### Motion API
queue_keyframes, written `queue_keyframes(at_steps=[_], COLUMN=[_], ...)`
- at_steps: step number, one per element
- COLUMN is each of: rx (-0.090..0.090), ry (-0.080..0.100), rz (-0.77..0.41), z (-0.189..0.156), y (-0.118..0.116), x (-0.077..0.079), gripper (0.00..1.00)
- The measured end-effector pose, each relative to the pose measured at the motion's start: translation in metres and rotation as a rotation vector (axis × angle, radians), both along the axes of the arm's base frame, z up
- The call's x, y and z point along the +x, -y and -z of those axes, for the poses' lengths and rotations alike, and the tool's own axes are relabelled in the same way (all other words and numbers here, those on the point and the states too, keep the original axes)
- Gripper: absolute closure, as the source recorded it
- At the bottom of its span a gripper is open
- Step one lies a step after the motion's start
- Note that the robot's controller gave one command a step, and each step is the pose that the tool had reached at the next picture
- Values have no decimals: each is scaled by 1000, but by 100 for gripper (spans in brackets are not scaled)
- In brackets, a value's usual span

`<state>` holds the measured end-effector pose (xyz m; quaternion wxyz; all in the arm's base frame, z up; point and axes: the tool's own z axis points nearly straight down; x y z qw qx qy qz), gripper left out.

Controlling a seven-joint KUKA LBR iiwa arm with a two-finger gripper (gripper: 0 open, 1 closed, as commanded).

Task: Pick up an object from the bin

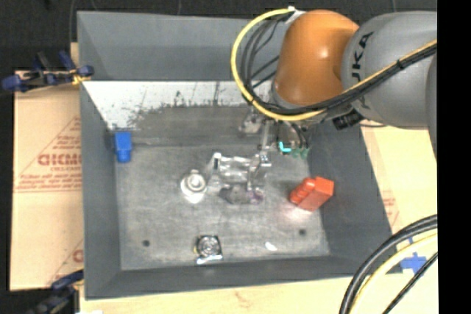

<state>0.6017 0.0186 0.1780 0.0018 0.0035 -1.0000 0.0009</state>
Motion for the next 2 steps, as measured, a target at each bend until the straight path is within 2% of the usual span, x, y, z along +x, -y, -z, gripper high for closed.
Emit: queue_keyframes(at_steps=[1, 2], rx=[3, -1], ry=[5, 18], rz=[248, 187], z=[86, 88], y=[14, 6], x=[20, 21], gripper=[0, 0])
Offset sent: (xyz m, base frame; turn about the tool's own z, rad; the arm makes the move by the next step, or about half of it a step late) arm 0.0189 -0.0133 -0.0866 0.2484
